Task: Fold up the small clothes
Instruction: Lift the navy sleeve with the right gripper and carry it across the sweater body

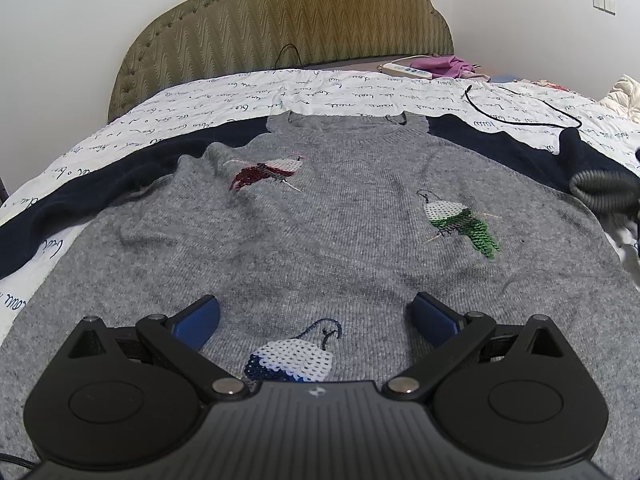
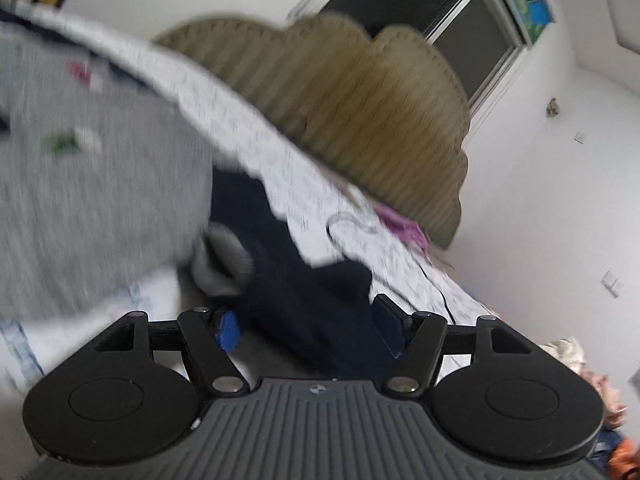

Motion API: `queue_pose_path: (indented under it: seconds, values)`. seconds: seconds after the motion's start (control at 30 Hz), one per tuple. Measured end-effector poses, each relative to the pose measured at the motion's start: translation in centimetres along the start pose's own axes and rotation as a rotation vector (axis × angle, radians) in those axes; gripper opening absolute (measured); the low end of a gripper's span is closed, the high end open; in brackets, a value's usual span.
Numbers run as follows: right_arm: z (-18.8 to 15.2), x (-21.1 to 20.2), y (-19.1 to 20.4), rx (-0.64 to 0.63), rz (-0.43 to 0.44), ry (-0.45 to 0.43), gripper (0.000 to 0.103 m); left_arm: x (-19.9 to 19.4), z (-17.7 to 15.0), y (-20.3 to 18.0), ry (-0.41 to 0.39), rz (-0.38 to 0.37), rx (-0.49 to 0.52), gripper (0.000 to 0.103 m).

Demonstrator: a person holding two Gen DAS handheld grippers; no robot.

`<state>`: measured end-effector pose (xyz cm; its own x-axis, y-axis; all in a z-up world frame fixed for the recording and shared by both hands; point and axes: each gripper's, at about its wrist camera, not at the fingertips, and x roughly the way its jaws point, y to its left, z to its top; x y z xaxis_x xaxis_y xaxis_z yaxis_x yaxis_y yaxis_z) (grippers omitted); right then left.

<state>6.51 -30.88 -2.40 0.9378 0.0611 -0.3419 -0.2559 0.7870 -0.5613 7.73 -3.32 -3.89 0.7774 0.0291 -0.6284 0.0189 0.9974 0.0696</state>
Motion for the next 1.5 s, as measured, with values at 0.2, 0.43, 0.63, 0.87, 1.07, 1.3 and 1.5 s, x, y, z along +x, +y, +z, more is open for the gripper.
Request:
queue_pose_path:
  seconds: [0.2, 0.43, 0.63, 0.87, 1.07, 1.3, 1.5]
  values:
    - [0.7, 1.6, -0.1, 0.009, 0.048, 0.039, 0.068, 0.0, 0.0, 0.1, -0.001, 0.000, 0.000, 0.103]
    - [1.6, 2.4, 1.3, -0.021, 0.108, 0.102, 0.012, 0.0, 0.0, 0.1, 0.000, 0.000, -0.002, 0.103]
    - [3.3, 1.1, -0.8, 0.241, 0.116, 0.086, 0.010, 0.0, 0.2, 0.2, 0.014, -0.003, 0.006, 0.103]
    - [5.8, 1.8, -5.3, 0.745, 0.289, 0.084, 0.011, -1.1, 2.3, 2.0, 0.094, -0.046, 0.067, 0.103]
    - [6.2, 3.3, -6.2, 1.118, 0.470, 0.110, 0.013, -1.1, 3.5, 4.5, 0.067, 0.054, 0.066, 0.103]
    - [7.4, 5.2, -4.3, 1.344, 0.564, 0.142, 0.013, -0.6, 3.8, 6.1, 0.056, 0.079, 0.058, 0.103]
    - [10.2, 7.5, -1.8, 1.387, 0.597, 0.165, 0.014, -0.2, 3.8, 6.9, 0.036, 0.115, 0.078, 0.103]
